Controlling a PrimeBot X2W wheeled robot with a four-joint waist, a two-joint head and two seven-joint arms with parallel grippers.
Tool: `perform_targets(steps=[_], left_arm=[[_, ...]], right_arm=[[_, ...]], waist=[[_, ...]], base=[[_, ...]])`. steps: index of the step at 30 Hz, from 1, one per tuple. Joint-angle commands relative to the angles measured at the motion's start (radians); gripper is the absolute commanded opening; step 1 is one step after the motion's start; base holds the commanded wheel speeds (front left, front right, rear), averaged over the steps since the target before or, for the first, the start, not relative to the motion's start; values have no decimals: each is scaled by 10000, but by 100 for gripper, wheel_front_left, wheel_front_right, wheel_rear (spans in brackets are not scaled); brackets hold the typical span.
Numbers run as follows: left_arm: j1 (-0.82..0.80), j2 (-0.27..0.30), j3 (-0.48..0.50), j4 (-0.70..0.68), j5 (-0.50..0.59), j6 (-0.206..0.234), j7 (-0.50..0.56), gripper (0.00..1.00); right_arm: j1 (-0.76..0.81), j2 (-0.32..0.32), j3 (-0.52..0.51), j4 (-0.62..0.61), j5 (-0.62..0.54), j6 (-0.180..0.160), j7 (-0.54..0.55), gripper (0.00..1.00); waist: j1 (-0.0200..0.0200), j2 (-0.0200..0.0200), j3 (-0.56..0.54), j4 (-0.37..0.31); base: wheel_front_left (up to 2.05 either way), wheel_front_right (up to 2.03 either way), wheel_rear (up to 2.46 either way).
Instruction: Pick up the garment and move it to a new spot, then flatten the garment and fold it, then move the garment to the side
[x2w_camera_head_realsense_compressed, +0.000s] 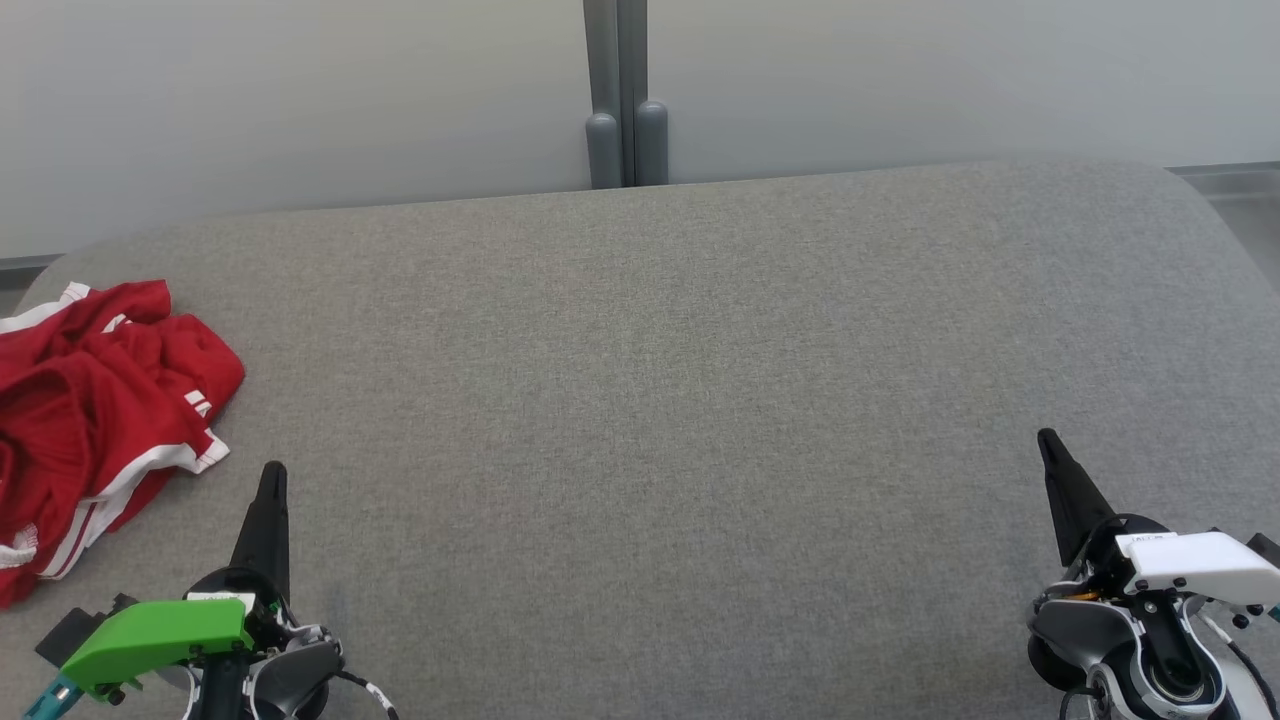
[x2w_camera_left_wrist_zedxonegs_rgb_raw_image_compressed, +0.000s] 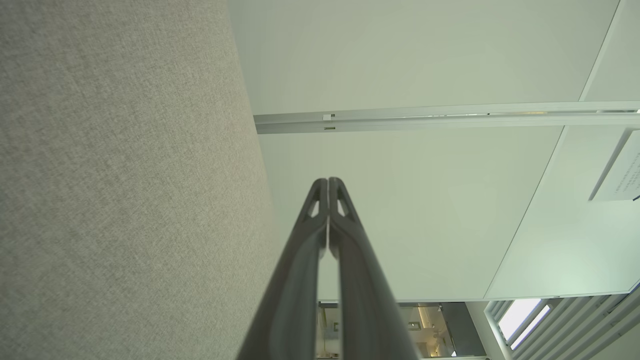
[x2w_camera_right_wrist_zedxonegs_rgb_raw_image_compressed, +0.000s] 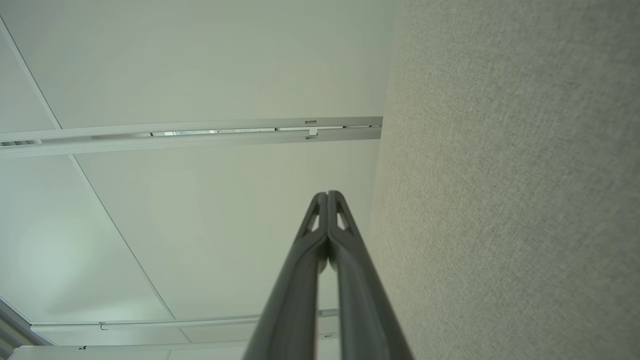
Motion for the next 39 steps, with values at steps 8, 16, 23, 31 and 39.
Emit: perform_targets(steps=[8,16,23,31,39], left_arm=[[-173,71,33,-18,-6,-36,43,0],[-173,71,33,-18,-6,-36,43,0],[-173,71,33,-18,-6,-36,43,0],[-173,71,32,-18,-6,-36,43,0],[-172,71,32,-18,-6,-36,43,0]], right_arm=[[81,-45,-14,-45,53,4,26,0],[82,-45,-13,-45,54,4,26,0],[82,-46,-13,-45,54,4,26,0],[82,-46,-13,-45,54,4,26,0],[82,-46,-13,-45,54,4,26,0]], waist=[[0,0,0,0],[0,0,0,0],[0,0,0,0],[0,0,0,0],[0,0,0,0]], base=[[0,0,0],[0,0,0],[0,0,0],[0,0,0],[0,0,0]])
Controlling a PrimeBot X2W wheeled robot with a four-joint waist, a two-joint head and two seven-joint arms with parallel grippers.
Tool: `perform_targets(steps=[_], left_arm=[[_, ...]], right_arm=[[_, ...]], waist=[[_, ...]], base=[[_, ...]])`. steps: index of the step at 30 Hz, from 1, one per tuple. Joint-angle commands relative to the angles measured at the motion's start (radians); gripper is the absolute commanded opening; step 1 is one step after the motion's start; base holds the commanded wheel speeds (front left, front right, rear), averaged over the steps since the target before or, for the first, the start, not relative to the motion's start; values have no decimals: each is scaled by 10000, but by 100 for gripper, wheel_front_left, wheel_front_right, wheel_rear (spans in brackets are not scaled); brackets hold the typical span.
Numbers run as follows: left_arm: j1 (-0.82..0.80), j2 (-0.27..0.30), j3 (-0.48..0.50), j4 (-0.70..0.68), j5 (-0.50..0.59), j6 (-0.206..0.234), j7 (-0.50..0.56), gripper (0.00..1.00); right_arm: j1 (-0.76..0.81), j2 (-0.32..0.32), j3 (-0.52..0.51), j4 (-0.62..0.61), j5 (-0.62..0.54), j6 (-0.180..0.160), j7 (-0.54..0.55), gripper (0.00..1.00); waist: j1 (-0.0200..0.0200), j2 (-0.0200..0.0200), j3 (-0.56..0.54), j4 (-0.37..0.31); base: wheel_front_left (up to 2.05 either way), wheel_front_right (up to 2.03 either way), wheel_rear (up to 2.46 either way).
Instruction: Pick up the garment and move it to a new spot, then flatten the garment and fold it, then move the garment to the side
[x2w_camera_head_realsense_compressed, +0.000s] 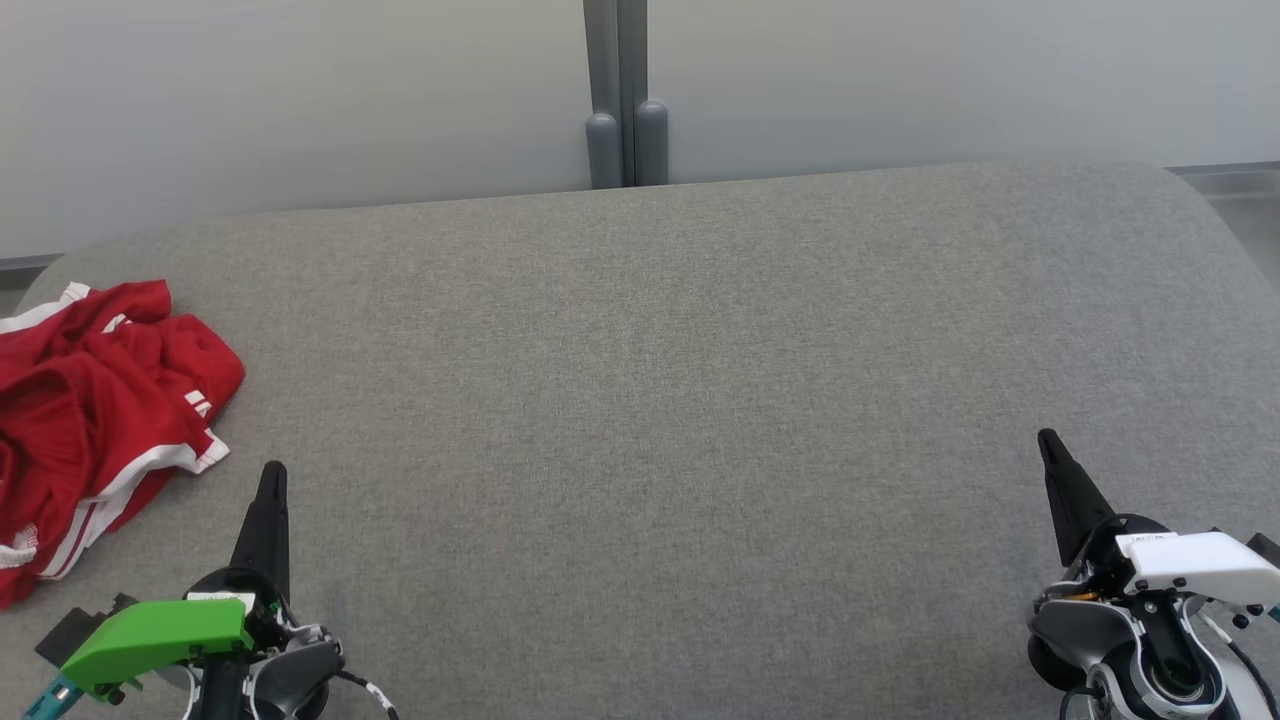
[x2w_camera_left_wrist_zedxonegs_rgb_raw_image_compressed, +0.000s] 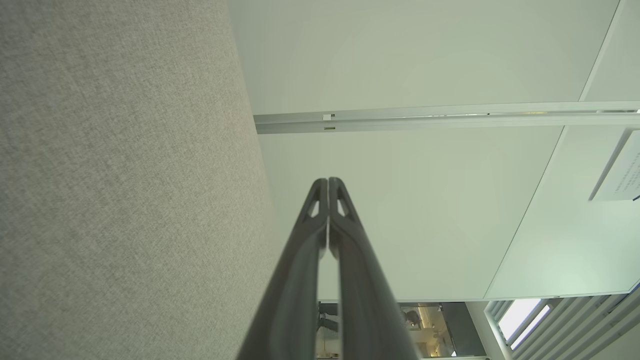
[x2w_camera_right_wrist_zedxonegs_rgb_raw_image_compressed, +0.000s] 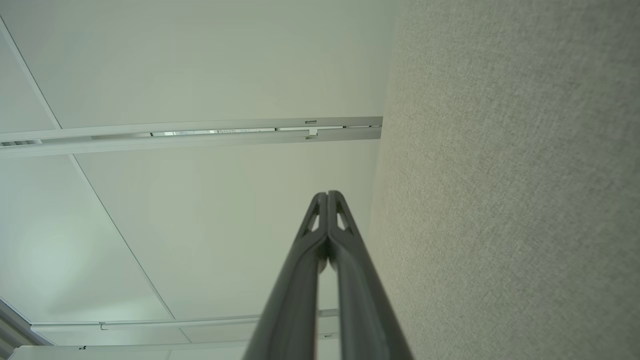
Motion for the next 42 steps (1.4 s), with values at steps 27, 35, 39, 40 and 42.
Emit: perform_targets(steps=[27,35,39,40,42], left_arm=[[74,6,-145,271,1174,0,-504,100],[41,-11,-113,290,3026,-3,-854,100],[37,-12,-155,279,3987,-2,-1019,100],[40,-12,-173,286,4223,0,-1057,100],[38,-10,-224,294,4684,21,-1135,100]], right_arm=[[-4,-166,532,90,-730,-1,-534,100],[-94,-184,624,98,-2462,-1,-923,100],[-121,-178,690,45,-3454,0,-1103,100],[-128,-178,710,34,-3694,0,-1145,100],[-138,-177,770,16,-4134,0,-1233,100]], waist=[[0,0,24,1],[0,0,51,0],[0,0,63,4],[0,0,65,6],[0,0,70,10]], base=[[0,0,0],[0,0,0],[0,0,0],[0,0,0],[0,0,0]])
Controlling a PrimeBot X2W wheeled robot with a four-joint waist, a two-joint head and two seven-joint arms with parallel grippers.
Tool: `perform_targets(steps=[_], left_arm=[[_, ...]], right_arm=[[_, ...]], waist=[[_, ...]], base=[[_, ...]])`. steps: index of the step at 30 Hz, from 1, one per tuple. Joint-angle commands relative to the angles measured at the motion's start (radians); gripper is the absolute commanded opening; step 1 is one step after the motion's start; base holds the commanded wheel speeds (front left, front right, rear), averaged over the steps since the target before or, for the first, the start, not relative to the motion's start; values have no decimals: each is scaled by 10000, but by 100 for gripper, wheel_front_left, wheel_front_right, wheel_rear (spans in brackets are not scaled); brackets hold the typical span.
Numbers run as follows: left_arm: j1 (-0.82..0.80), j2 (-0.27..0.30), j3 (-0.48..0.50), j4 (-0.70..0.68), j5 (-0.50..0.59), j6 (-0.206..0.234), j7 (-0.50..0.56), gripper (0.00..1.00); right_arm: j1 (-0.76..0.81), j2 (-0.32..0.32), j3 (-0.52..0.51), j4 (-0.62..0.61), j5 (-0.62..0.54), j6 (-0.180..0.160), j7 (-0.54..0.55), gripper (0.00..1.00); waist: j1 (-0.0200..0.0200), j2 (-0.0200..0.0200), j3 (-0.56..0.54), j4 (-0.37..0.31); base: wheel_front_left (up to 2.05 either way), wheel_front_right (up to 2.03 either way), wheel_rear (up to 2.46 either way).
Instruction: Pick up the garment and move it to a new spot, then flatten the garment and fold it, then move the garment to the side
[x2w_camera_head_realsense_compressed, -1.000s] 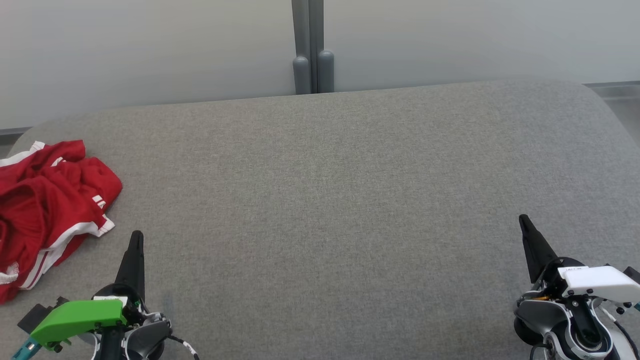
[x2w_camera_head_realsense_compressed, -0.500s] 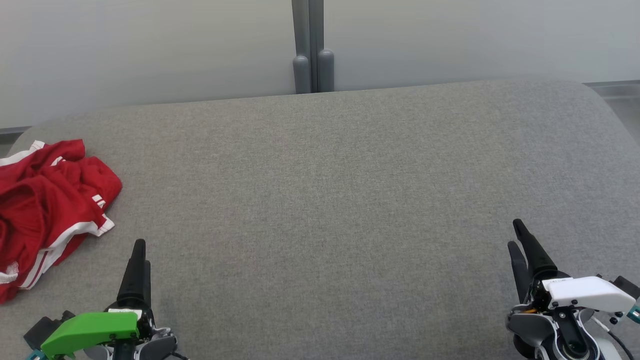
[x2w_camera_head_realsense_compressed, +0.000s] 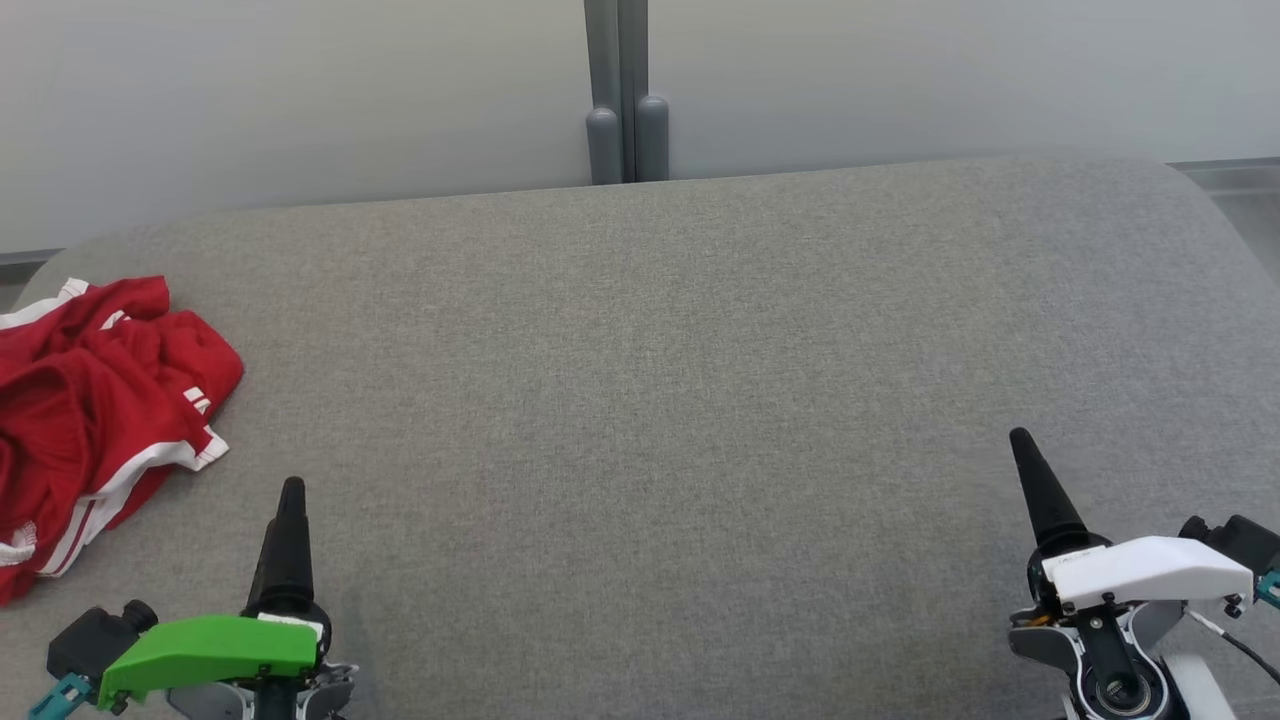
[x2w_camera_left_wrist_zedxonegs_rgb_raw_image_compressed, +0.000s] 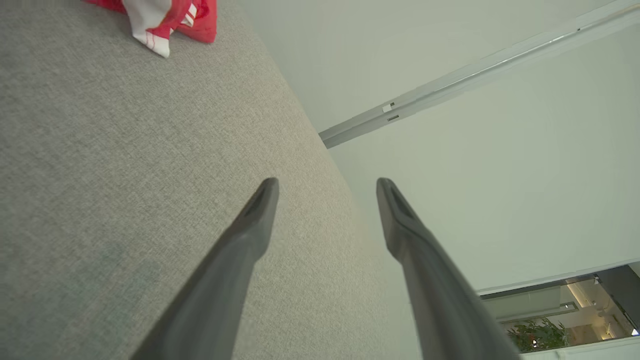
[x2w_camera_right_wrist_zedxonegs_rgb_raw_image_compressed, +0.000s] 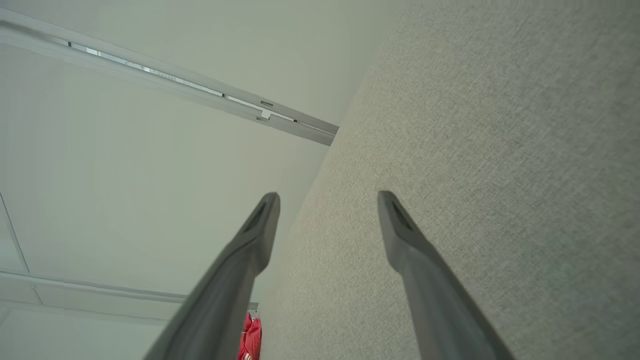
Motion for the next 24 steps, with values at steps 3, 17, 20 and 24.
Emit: perform_targets(steps=[3,17,20,24], left_arm=[[-241,53,-89,-87,891,75,-176,100],[-300,69,-402,187,3176,315,-637,100],[-318,85,-461,225,3661,402,-735,100],[-338,132,-527,296,4269,562,-852,100]], right_arm=[[-302,-97,163,-148,-846,4,-197,100],[-388,-153,506,85,-3088,4,-699,100],[-406,-160,551,117,-3563,5,-809,100],[-441,-168,558,129,-4196,5,-942,100]], waist=[[0,-1,9,3],[0,-1,50,-4],[0,-1,61,-6],[0,-1,75,-7]], base=[[0,0,0],[0,0,0],[0,0,0],[0,0,0]])
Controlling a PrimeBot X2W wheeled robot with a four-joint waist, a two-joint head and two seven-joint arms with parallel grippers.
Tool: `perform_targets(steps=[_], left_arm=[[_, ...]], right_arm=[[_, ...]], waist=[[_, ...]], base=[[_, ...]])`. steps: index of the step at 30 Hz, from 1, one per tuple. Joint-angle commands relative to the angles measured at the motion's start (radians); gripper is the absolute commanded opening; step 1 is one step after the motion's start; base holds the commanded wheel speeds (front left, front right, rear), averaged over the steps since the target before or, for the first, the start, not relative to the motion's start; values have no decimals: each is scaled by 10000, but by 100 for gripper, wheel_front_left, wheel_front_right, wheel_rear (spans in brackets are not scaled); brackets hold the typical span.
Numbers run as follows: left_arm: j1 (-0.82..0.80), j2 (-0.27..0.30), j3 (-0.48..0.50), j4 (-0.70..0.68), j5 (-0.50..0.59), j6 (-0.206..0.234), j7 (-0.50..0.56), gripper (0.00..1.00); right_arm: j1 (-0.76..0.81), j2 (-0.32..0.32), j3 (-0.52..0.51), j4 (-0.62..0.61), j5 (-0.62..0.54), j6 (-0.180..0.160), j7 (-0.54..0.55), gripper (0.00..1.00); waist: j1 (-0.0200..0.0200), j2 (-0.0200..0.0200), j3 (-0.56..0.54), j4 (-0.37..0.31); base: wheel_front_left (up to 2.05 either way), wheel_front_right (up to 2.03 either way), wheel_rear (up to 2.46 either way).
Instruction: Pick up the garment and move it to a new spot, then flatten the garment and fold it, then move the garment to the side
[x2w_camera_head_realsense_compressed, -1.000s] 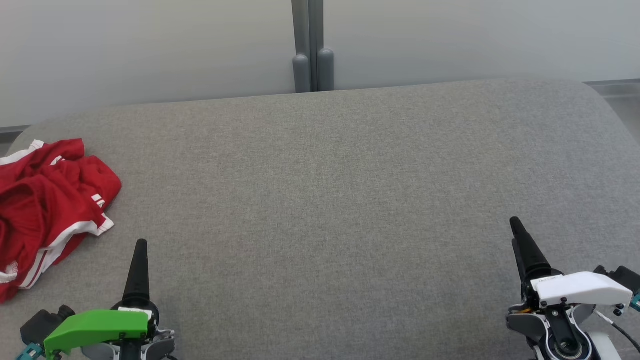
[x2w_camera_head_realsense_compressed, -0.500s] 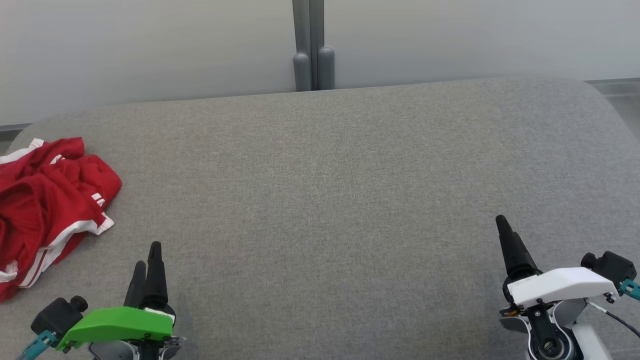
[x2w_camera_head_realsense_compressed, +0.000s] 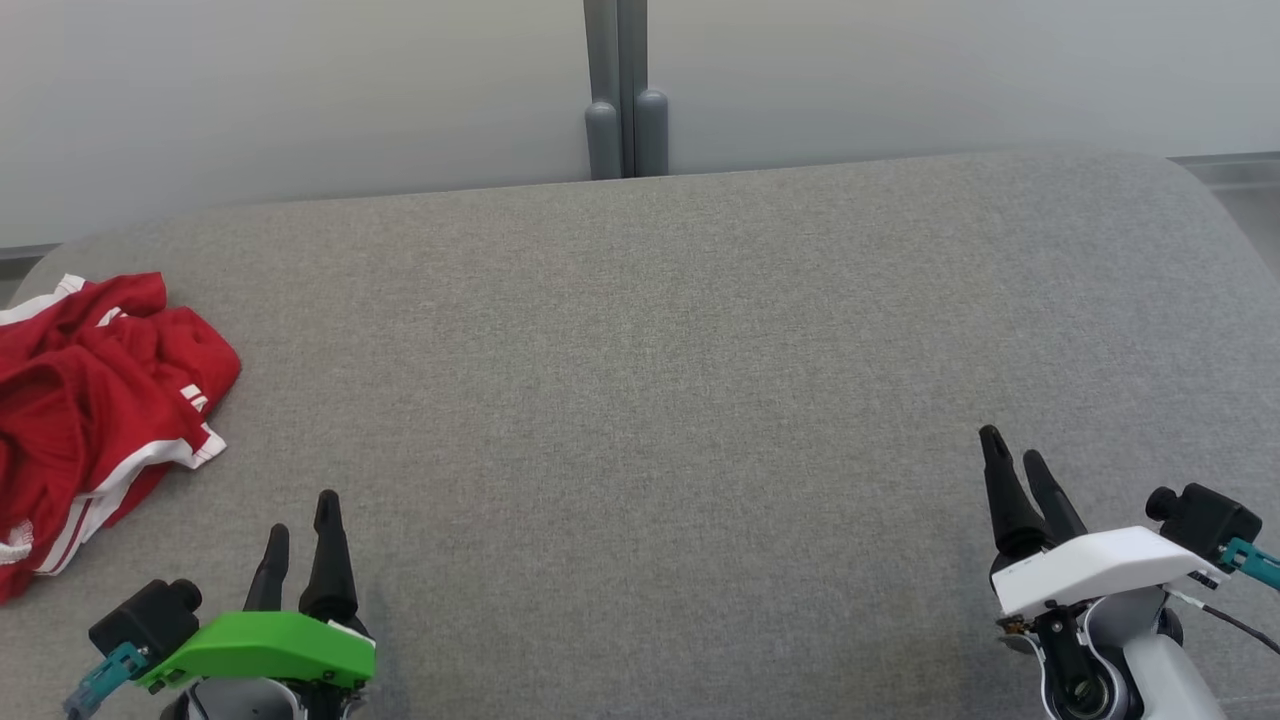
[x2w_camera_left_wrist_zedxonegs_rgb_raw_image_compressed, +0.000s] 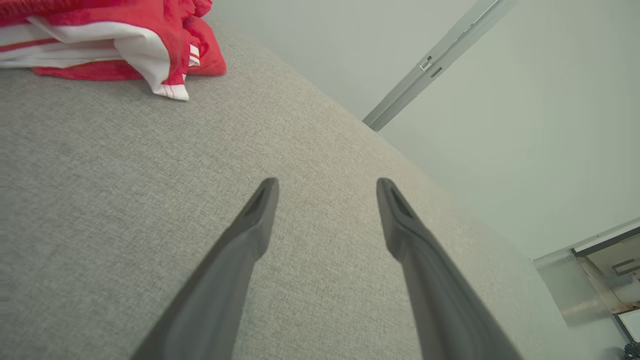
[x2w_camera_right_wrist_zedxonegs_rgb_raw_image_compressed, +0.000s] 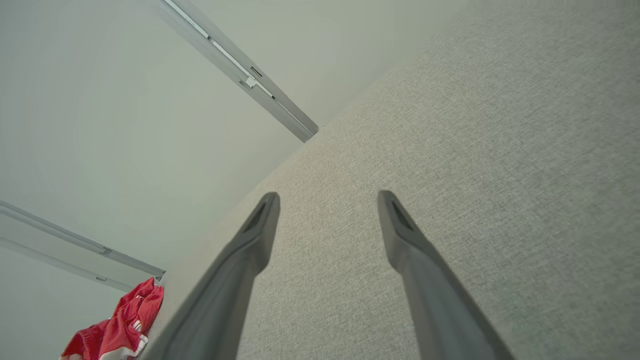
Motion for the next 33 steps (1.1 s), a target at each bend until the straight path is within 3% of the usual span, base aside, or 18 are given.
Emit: perform_targets(steps=[1,14,33], left_arm=[[-300,112,-41,-62,438,94,-94,100],[-316,450,-406,26,2292,561,-487,100],[-189,744,-939,-129,4190,938,-958,100]], right_arm=[[-271,-72,27,-71,-407,3,-110,100],[-253,-68,54,43,-2309,4,-547,100],[-304,-84,219,157,-4530,4,-1056,100]], waist=[[0,0,4,0],[0,0,24,16],[0,0,48,24]], base=[[0,0,0],[0,0,0],[0,0,0]])
